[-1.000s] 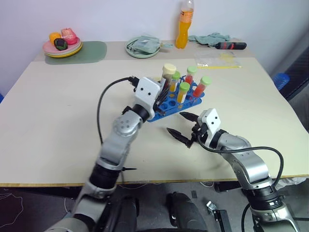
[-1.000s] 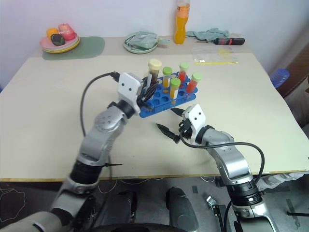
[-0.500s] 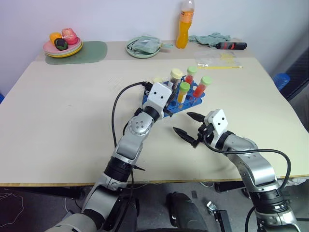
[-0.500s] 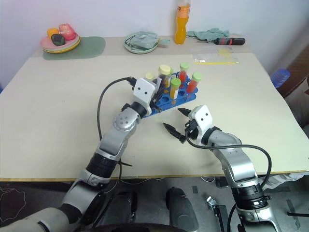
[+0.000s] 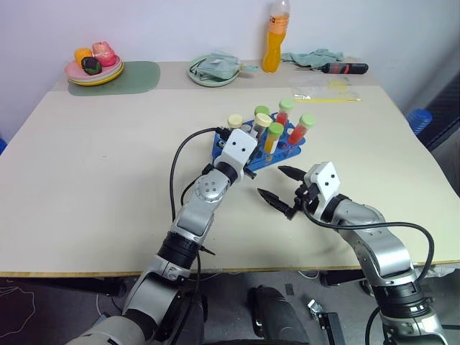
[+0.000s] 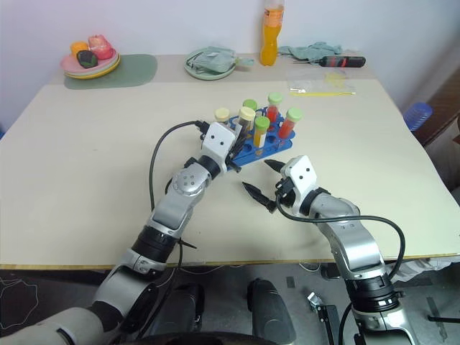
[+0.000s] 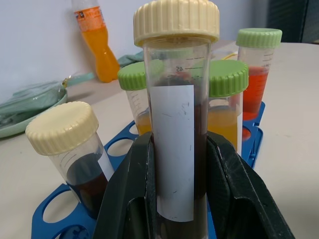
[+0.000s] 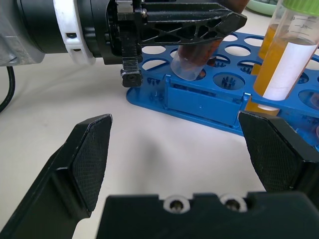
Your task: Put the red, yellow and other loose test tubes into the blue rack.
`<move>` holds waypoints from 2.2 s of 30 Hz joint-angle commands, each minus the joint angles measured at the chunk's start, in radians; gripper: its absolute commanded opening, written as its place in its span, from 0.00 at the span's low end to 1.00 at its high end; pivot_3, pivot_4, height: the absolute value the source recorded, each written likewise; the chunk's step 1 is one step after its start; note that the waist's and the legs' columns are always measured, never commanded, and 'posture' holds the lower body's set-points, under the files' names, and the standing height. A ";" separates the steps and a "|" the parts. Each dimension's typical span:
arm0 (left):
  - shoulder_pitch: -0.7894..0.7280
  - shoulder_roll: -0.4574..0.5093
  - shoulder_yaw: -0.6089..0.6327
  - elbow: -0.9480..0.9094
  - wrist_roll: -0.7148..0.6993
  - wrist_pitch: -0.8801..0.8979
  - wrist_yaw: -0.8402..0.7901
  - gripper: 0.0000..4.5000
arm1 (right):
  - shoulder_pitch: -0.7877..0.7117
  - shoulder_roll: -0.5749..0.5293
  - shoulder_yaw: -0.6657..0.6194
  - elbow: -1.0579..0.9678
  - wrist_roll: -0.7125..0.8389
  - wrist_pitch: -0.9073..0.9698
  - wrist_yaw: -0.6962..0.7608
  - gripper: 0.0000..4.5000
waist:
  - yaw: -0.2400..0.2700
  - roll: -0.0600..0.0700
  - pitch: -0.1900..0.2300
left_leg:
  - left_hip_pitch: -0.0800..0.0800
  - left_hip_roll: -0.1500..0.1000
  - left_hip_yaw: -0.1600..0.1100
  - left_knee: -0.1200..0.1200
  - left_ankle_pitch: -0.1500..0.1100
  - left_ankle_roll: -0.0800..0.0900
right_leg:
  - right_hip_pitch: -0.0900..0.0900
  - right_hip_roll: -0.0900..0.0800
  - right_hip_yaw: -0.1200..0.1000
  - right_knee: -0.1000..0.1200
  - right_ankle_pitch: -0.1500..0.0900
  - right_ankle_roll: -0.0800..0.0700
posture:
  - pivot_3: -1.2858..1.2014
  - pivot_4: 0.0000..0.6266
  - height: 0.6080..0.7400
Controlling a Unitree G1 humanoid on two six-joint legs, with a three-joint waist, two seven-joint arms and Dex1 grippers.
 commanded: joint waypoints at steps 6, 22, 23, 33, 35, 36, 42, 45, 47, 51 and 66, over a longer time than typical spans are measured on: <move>-0.025 -0.023 0.013 0.081 -0.013 -0.121 -0.017 0.17 | -0.008 0.001 -0.015 -0.049 0.006 0.000 -0.007 1.00 | 0.000 0.000 0.000 | 0.000 0.000 0.000 0.000 0.000 0.000 | 0.000 0.000 0.000 0.000 0.000 0.000 | 0.52 0.24 1.00; 0.036 -0.052 0.060 0.225 -0.043 -0.382 -0.035 0.17 | -0.011 0.007 -0.010 -0.061 0.008 0.007 -0.009 1.00 | 0.000 0.000 0.000 | 0.000 0.000 0.000 0.000 0.000 0.000 | 0.000 0.000 0.000 0.000 0.000 0.000 | 0.52 0.24 1.00; 0.034 -0.055 0.062 0.232 -0.047 -0.390 -0.036 0.17 | -0.011 0.007 -0.010 -0.061 0.008 0.007 -0.009 1.00 | 0.000 0.000 0.000 | 0.000 0.000 0.000 0.000 0.000 0.000 | 0.000 0.000 0.000 0.000 0.000 0.000 | 0.52 0.24 1.00; 0.005 -0.063 0.091 0.323 -0.065 -0.465 -0.045 0.17 | -0.020 0.017 -0.004 -0.065 0.007 0.013 -0.014 1.00 | 0.000 0.000 0.000 | 0.000 0.000 0.000 0.000 0.000 0.000 | 0.001 0.000 0.000 0.000 0.000 0.000 | 0.52 0.24 1.00; 0.003 -0.064 0.091 0.328 -0.065 -0.471 -0.051 0.17 | -0.018 0.019 -0.002 -0.068 0.006 0.013 -0.015 1.00 | 0.000 0.000 0.000 | 0.000 0.000 0.000 0.000 0.000 0.000 | 0.001 0.000 0.000 0.000 0.000 0.000 | 0.52 0.24 1.00; 0.003 -0.064 0.089 0.331 -0.060 -0.474 -0.051 0.17 | -0.017 0.019 -0.001 -0.069 0.005 0.013 -0.015 1.00 | 0.000 0.000 0.000 | 0.000 0.000 0.000 0.000 0.000 0.000 | 0.001 0.000 0.000 0.000 0.000 0.000 | 0.52 0.24 1.00; 0.012 -0.071 0.094 0.319 -0.091 -0.455 -0.090 0.45 | -0.016 0.017 -0.003 -0.073 0.008 0.015 -0.013 1.00 | 0.001 0.000 0.000 | 0.000 0.000 0.000 0.000 0.000 0.000 | 0.001 0.000 0.000 0.000 0.000 0.000 | 0.52 0.24 1.00; 0.035 -0.062 0.094 0.262 -0.103 -0.430 -0.118 0.79 | -0.023 0.010 -0.014 -0.068 0.015 0.016 -0.006 1.00 | 0.000 0.000 0.000 | 0.000 0.000 0.000 0.000 0.000 0.000 | 0.001 0.000 0.000 0.000 0.000 0.000 | 0.52 0.24 1.00; 0.064 -0.044 0.100 0.196 -0.123 -0.400 -0.146 0.79 | -0.027 -0.004 -0.031 -0.066 0.024 0.015 0.007 1.00 | -0.004 0.000 0.000 | 0.000 0.000 0.000 0.000 0.000 0.000 | 0.001 0.000 0.000 0.000 0.000 0.000 | 0.52 0.24 1.00; 0.160 0.049 0.115 -0.010 -0.171 -0.288 -0.223 0.79 | -0.036 -0.078 -0.090 -0.063 0.068 0.038 0.072 1.00 | -0.006 0.000 0.000 | 0.001 0.000 0.000 0.000 0.000 0.000 | 0.001 0.000 0.000 0.000 0.000 0.000 | 0.52 0.24 1.00; 0.553 0.629 0.472 -0.468 -0.392 0.141 -0.454 0.79 | 0.066 -0.361 -0.316 0.126 0.120 0.008 0.307 1.00 | -0.002 0.001 0.000 | 0.001 0.001 0.001 0.000 -0.001 0.001 | 0.001 0.000 0.000 -0.001 0.000 0.000 | 0.52 0.24 1.00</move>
